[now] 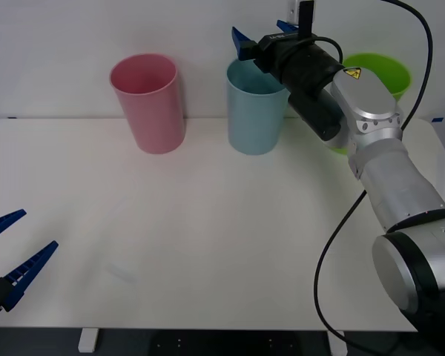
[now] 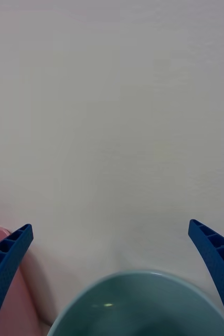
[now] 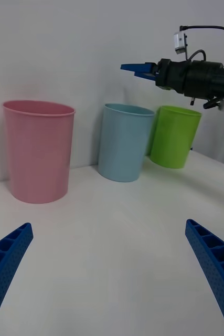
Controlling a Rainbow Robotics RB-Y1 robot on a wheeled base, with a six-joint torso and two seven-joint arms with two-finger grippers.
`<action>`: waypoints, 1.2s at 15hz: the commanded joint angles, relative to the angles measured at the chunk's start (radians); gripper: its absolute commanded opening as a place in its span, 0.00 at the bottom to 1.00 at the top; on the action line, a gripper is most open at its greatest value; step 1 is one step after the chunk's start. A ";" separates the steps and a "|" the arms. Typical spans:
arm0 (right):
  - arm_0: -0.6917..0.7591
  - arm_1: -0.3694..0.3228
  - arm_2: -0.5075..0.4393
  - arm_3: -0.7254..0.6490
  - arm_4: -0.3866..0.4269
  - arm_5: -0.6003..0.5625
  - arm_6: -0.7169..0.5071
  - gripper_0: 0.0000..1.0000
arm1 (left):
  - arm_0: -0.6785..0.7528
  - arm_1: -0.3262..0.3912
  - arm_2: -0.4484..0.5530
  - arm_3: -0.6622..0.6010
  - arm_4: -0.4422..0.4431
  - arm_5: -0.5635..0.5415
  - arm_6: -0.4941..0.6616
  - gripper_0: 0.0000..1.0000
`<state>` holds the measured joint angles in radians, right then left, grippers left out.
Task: Grasp the object on the table and drop it into the matching bin: aluminum can to the light blue bin, PET bottle to the pink bin.
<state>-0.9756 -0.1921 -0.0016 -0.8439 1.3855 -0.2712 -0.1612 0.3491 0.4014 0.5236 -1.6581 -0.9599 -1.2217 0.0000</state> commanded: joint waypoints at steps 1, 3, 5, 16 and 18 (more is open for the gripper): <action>0.001 -0.006 0.000 -0.001 -0.006 -0.022 0.003 1.00 | 0.000 0.000 0.000 0.000 0.000 0.000 0.000 1.00; 0.003 -0.015 0.000 -0.003 -0.019 -0.043 0.003 1.00 | 0.000 0.000 0.000 0.000 0.000 0.000 0.000 1.00; 0.005 -0.038 0.002 -0.004 -0.039 -0.100 0.005 1.00 | 0.000 0.000 0.000 0.000 0.000 0.000 0.000 1.00; 0.374 -0.273 0.101 -0.432 -0.220 -0.295 0.009 1.00 | 0.000 0.000 0.000 0.000 0.000 0.000 0.000 1.00; 0.446 -0.316 0.100 -0.494 -0.250 -0.335 0.023 1.00 | 0.000 0.000 0.000 0.000 0.000 0.000 0.000 1.00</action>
<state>-0.5585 -0.4912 0.0986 -1.3131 1.1473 -0.5891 -0.1453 0.3490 0.4014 0.5236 -1.6581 -0.9599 -1.2217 0.0000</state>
